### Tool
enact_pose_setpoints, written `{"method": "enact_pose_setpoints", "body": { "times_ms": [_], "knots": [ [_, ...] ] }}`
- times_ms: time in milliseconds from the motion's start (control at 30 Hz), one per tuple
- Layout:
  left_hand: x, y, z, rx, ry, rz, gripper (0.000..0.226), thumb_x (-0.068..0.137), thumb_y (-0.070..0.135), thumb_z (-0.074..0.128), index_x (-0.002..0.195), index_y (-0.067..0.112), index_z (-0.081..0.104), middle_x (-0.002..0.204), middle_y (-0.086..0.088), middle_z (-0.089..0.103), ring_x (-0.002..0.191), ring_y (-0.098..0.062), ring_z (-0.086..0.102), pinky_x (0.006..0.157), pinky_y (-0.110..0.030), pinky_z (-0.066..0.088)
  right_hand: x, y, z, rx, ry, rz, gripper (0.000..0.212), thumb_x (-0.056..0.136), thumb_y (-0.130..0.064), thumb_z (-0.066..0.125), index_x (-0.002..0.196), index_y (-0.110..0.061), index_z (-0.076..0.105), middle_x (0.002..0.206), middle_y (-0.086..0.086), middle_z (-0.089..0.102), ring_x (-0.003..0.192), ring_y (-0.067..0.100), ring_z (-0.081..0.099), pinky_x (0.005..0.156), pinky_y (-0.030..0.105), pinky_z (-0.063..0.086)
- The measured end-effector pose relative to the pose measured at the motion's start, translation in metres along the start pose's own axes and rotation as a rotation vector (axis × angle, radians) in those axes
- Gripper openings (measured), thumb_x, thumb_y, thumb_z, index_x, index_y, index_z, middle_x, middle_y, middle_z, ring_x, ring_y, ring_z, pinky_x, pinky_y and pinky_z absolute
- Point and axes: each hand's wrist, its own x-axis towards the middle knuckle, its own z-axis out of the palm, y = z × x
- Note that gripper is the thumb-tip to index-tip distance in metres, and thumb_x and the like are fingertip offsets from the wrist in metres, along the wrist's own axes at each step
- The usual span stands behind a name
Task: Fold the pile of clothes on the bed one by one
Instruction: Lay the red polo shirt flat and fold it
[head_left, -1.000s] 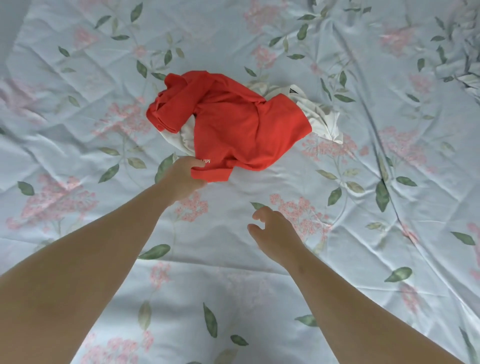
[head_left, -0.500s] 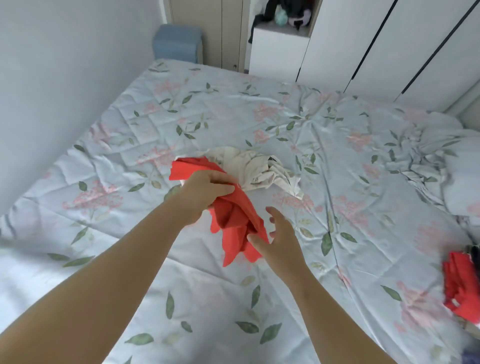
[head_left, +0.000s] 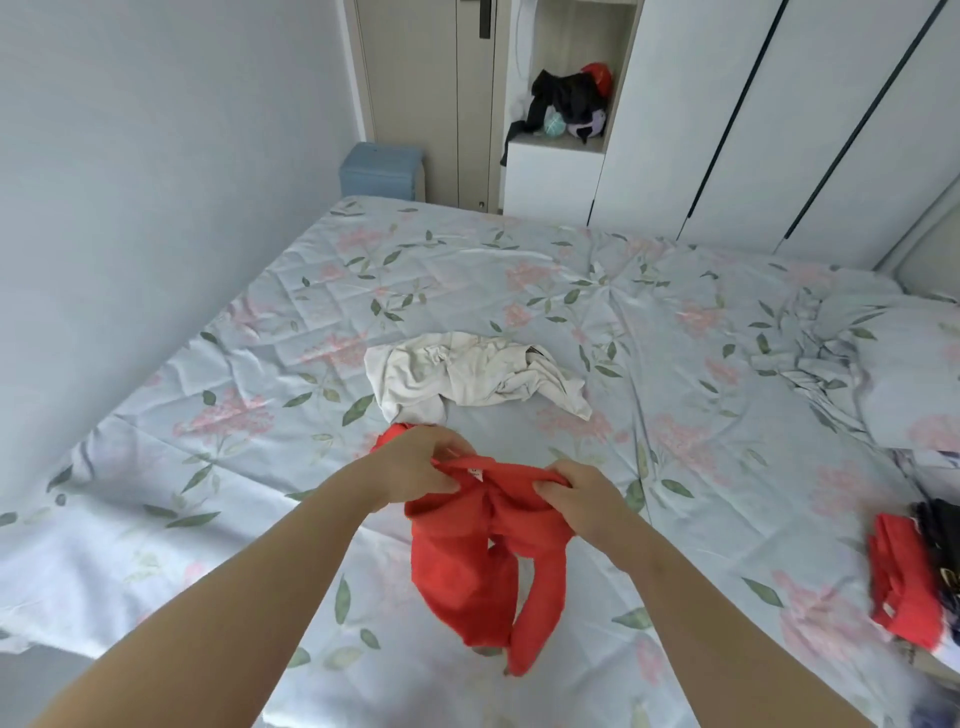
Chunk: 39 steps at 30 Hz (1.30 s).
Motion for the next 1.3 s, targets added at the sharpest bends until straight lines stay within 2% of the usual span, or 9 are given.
{"method": "enact_pose_setpoints", "body": {
  "times_ms": [167,367,500,633,733,867,1000,1133,1300],
  "knots": [
    [0.006,-0.007,0.002,0.437,0.171,0.001,0.018,0.091,0.011,0.051,0.106,0.014,0.061,0.092,0.004,0.055,0.086,-0.013,0.047,0.061,-0.015,0.034,-0.004,0.006,-0.015,0.091,-0.074,-0.019,0.027,0.085,-0.029,0.069,0.093,-0.003,0.064,0.081,0.002,0.064,0.073,0.012,0.061,0.072,0.029,0.049],
    [0.015,-0.004,0.001,-0.052,0.201,-0.096,0.015,0.098,0.012,0.039,0.091,0.019,0.05,0.071,0.003,0.043,0.062,-0.011,0.037,0.058,-0.022,0.032,-0.001,0.004,-0.035,-0.377,-0.283,-0.135,0.023,0.07,-0.019,0.078,0.085,-0.013,0.061,0.08,-0.001,0.06,0.074,0.015,0.058,0.074,0.031,0.05],
    [0.019,0.009,-0.011,-0.221,0.291,-0.028,0.02,0.1,0.018,0.042,0.083,0.023,0.049,0.07,0.003,0.046,0.056,-0.008,0.039,0.047,-0.015,0.032,0.012,-0.006,-0.046,-0.38,-0.066,-0.18,0.019,0.082,-0.021,0.068,0.076,-0.008,0.057,0.072,-0.001,0.054,0.07,0.014,0.051,0.058,0.02,0.036],
    [0.015,0.027,-0.037,-0.206,0.226,0.11,0.008,0.09,0.034,0.062,0.091,0.029,0.055,0.087,0.007,0.06,0.074,-0.008,0.056,0.062,-0.018,0.043,0.026,-0.02,-0.063,-0.175,0.106,-0.195,0.016,0.09,-0.022,0.061,0.097,-0.008,0.062,0.093,0.004,0.064,0.085,0.017,0.059,0.063,0.015,0.04],
    [0.013,0.038,-0.056,-0.011,0.079,0.148,0.049,0.065,0.04,0.082,0.106,0.034,0.055,0.103,0.008,0.062,0.091,-0.007,0.061,0.075,-0.017,0.05,0.034,-0.031,-0.07,-0.098,0.229,-0.202,0.02,0.093,-0.021,0.057,0.098,-0.001,0.057,0.089,0.008,0.059,0.08,0.02,0.054,0.061,0.021,0.037],
    [0.012,0.039,-0.066,0.181,-0.077,0.095,0.04,0.065,0.013,0.084,0.096,0.024,0.061,0.091,0.009,0.063,0.086,-0.01,0.06,0.073,-0.019,0.049,0.037,-0.04,-0.076,0.025,0.293,-0.218,0.017,0.094,-0.021,0.055,0.097,-0.004,0.056,0.087,0.007,0.057,0.078,0.019,0.052,0.064,0.024,0.038],
    [0.016,0.042,-0.071,0.229,0.156,0.11,0.018,0.072,0.006,0.078,0.082,0.012,0.064,0.073,0.005,0.059,0.07,-0.01,0.055,0.061,-0.017,0.043,0.03,-0.042,-0.081,0.099,0.306,-0.268,0.011,0.091,-0.023,0.062,0.084,-0.015,0.057,0.081,0.0,0.057,0.075,0.014,0.053,0.065,0.024,0.041],
    [0.019,0.049,-0.078,0.08,0.476,0.133,0.015,0.078,0.011,0.075,0.078,0.013,0.06,0.076,-0.002,0.06,0.076,-0.02,0.056,0.071,-0.028,0.044,0.017,-0.046,-0.094,0.118,0.27,-0.277,0.013,0.079,-0.02,0.075,0.075,-0.018,0.063,0.073,-0.001,0.061,0.067,0.011,0.056,0.066,0.027,0.046],
    [0.01,0.056,-0.081,-0.127,0.372,0.144,0.025,0.091,0.024,0.062,0.115,0.017,0.056,0.108,-0.007,0.064,0.1,-0.024,0.062,0.087,-0.036,0.052,0.004,-0.038,-0.109,-0.103,0.368,-0.244,0.028,0.085,-0.017,0.069,0.069,0.004,0.058,0.059,0.002,0.044,0.056,0.012,0.039,0.054,0.022,0.029]
  ]
}}
